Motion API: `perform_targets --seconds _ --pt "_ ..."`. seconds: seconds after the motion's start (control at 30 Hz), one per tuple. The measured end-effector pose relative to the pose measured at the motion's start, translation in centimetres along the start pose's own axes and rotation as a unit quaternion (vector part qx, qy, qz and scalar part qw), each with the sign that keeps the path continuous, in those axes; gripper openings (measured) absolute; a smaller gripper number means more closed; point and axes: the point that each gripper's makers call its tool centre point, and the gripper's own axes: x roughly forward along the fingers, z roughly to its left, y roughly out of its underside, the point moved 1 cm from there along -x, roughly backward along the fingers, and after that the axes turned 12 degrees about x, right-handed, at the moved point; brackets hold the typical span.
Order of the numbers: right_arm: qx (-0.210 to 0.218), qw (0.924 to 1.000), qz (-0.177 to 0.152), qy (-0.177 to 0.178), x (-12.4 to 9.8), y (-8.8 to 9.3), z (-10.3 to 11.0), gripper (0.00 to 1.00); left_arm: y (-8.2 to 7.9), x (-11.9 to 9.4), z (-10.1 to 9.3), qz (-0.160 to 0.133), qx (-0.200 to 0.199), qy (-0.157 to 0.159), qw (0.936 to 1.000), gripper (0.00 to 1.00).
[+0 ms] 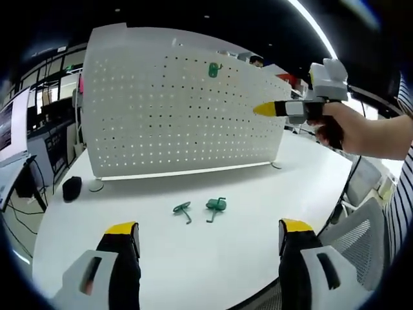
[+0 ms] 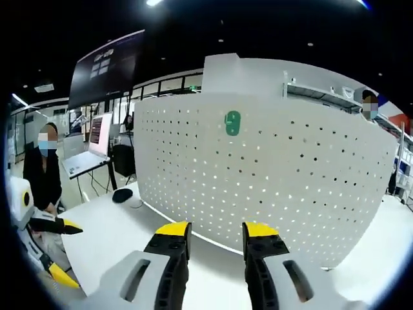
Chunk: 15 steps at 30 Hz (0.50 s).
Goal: Insert the hook assembly into the mounting plate slot until the hook locks in place.
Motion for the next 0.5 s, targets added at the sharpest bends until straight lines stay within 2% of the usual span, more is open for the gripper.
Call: perform_targets --seconds 0.23,0.5 --pt "-0.004 0.9999 0.013 -0.005 -1.4 1.5 -0.2 0.3 -0.2 -0.1 0.3 -0.006 -0.014 -0.005 0.9999 0.91" --pt "-0.008 0.9991 0.036 -0.021 -3.1 4.4 0.6 0.31 -0.2 -0.2 0.4 -0.007 -0.015 -0.008 0.9998 0.91"
